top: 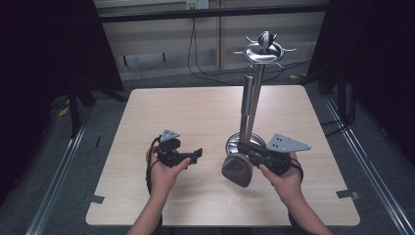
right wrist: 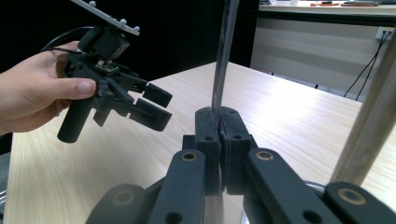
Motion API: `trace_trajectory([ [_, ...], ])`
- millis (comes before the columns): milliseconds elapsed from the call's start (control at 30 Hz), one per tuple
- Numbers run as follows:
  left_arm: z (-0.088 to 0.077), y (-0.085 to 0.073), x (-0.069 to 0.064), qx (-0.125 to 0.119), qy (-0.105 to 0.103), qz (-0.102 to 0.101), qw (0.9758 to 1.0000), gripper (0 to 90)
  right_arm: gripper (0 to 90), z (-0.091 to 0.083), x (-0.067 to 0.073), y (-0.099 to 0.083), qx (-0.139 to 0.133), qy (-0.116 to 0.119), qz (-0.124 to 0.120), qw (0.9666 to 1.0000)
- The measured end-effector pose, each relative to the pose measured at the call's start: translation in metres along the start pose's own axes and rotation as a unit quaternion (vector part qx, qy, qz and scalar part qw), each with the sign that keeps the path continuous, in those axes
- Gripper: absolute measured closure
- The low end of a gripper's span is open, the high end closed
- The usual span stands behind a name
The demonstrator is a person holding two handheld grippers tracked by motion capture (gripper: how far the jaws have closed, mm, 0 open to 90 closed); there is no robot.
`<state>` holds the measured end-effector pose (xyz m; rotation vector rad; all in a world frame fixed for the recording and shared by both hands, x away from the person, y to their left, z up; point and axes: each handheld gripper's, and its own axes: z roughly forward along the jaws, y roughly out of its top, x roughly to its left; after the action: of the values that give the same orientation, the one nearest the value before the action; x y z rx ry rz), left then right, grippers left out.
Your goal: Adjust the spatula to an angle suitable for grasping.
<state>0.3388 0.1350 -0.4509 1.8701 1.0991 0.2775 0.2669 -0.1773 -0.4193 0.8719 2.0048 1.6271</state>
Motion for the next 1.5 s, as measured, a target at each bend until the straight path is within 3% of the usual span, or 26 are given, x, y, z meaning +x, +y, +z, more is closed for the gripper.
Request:
trace_trajectory([
  [600, -0.001, 0.000, 0.001, 0.005, -0.002, 0.006, 1.0000, 6.3, 85.6, 0.005, -0.015, 0.002, 0.010, -0.009, 0.014, 0.9998],
  [1133, 0.000, 0.000, 0.000, 0.004, -0.002, 0.006, 1.0000, 6.3, 83.9, 0.010, -0.019, 0.004, 0.015, -0.008, 0.030, 0.9994],
  [1500, 0.000, 0.000, 0.001, 0.007, -0.004, 0.009, 0.9999, 6.3, 75.7, 0.014, -0.020, 0.006, 0.014, 0.001, 0.040, 0.9991],
])
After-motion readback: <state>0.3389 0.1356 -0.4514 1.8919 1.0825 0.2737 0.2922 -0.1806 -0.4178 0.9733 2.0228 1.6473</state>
